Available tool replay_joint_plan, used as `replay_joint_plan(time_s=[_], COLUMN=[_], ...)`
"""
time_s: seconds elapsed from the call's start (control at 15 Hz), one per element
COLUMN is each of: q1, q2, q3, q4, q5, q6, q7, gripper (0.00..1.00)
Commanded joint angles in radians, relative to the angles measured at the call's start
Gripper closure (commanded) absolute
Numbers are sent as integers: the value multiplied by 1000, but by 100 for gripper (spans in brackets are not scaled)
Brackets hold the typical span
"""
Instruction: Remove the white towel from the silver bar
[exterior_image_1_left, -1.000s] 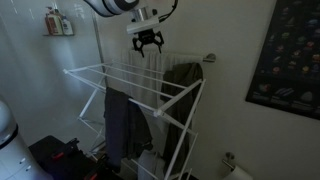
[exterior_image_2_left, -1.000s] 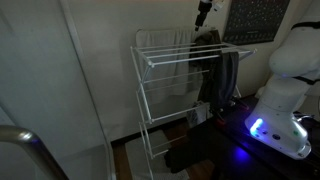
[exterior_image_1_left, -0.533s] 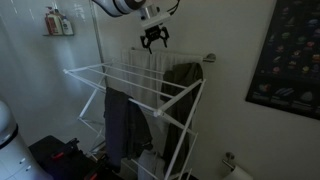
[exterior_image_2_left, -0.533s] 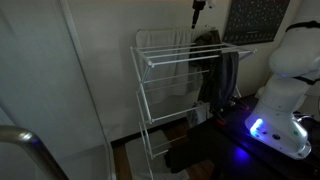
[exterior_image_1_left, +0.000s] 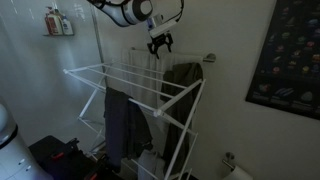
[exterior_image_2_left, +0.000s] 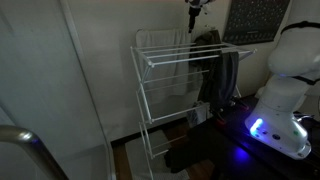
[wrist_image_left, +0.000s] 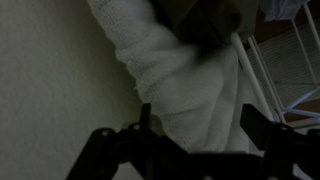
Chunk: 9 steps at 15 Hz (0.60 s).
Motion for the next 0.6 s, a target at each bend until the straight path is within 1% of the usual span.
replay_joint_plan(time_s=[0.0, 0.4, 0.47, 0.53], q1=[-40, -60, -61, -60], q2=[43, 60, 58, 56], q3=[32, 47, 49, 48], q4=[48, 86, 89, 92], q5=[29, 31, 33, 29], q6=[28, 7, -7, -21], q7=[-31, -22, -33, -32], gripper=[42, 88, 89, 92])
